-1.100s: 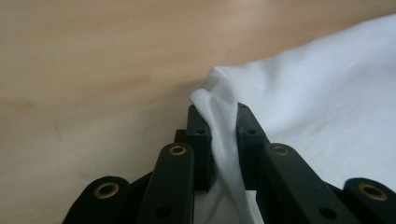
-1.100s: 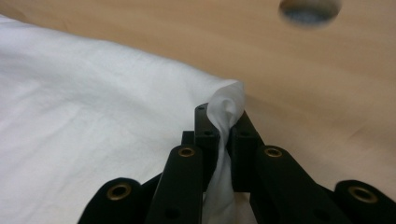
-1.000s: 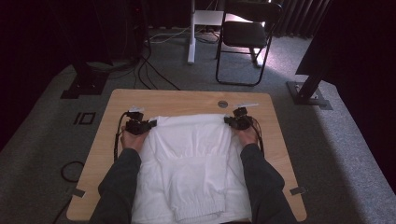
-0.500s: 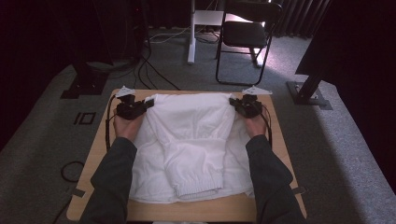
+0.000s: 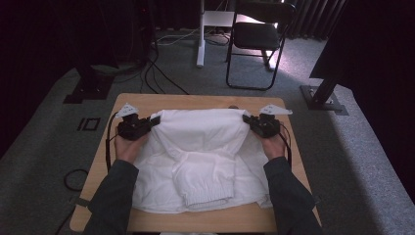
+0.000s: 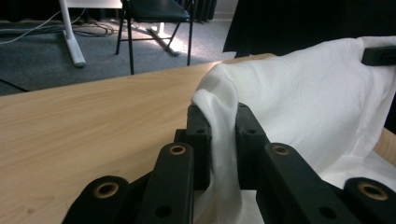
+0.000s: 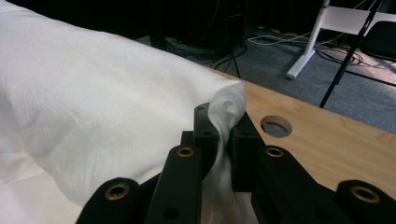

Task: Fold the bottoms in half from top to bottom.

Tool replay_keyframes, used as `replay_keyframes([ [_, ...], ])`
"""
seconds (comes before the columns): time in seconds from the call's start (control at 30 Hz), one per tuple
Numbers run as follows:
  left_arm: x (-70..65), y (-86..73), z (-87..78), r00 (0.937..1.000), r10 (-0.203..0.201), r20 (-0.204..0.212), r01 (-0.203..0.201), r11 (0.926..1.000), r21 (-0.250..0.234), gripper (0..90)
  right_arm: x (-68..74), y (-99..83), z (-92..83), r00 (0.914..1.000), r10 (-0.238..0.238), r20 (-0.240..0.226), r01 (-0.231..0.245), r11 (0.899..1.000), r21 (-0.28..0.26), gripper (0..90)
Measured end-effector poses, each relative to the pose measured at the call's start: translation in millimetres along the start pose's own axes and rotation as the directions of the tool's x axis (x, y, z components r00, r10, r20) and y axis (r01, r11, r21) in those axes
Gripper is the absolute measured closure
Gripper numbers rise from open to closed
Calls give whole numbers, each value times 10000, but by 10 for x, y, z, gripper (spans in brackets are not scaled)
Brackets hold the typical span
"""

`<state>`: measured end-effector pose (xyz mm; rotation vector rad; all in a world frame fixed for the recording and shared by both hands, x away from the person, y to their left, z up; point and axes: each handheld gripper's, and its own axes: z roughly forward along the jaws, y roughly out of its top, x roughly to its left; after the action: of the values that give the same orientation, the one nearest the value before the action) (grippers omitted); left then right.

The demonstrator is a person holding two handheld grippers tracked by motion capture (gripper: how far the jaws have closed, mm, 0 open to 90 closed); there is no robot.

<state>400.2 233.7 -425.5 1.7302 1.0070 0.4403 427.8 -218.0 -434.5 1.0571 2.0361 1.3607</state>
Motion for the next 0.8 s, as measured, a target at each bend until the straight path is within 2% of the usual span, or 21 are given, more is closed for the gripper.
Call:
replay_keyframes([
  [0.23, -142, -213, -210, 9992, 247, 329, -247, 9997, 3, 812, 91, -211, -165, 9996, -28, -294, 29, 10000, 2, 839],
  [0.4, -265, -405, -307, 9978, 424, 512, -441, 9985, 316, 816, 173, -416, -285, 9988, -107, -469, 115, 9998, 158, 838],
  [0.6, -352, -656, -341, 9959, 433, 790, -508, 9941, 959, 818, 250, -691, -365, 9980, 53, -633, -21, 9987, 515, 838],
  [0.8, -416, -966, -328, 9948, 303, 974, -475, 9826, 1794, 819, 327, -1012, -427, 9952, 478, -848, -394, 9944, 979, 837],
])
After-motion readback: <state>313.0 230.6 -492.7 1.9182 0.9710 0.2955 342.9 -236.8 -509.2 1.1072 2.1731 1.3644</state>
